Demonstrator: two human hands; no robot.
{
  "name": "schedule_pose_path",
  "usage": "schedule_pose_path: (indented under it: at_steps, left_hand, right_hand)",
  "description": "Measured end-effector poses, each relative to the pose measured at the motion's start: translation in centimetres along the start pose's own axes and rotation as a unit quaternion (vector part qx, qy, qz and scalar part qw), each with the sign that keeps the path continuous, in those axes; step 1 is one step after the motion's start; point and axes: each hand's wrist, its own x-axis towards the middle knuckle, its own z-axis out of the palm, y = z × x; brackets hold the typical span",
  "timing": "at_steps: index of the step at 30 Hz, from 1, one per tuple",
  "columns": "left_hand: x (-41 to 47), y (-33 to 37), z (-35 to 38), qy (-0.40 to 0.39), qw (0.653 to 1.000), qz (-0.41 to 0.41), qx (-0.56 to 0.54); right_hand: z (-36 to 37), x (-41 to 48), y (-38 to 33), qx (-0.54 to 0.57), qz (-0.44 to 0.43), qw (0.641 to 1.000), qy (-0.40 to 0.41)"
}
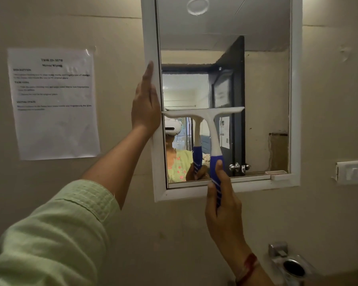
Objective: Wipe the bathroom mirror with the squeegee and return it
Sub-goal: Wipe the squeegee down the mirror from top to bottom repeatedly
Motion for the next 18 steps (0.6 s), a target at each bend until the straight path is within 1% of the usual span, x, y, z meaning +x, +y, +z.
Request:
schedule_pose_path:
  at_steps: [5,9,12,14,18]
  left_hand:
    - [0.0,0.3,-0.1,-0.001,1.0,0.004,0.002]
    - [-0.8,0.3,-0.1,-0.005,1.0,-0.005,0.0]
    - [-1.6,0.3,-0.2,-0.008,1.0,-0.01,0.0]
    - [-1.8,0.3,-0.1,-0.008,1.0,-0.008,0.003]
    - [-1.9,0.2,-0.1,-0.009,1.0,-0.019,0.003]
  right_hand:
    - [-0.6,3.2,-0.7,0.011,-0.045,0.999,0.018]
    - [-0.2,1.8,-0.2,0.014,-0.037,0.999,0.019]
    - [0.1,-1.8,0.5,0.011,0.002,1.0,0.002]
    - [0.1,-2.7,0.5,0.014,0.018,1.0,0.005]
    - [-0.6,0.4,-0.2,0.004,-0.013,1.0,0.025]
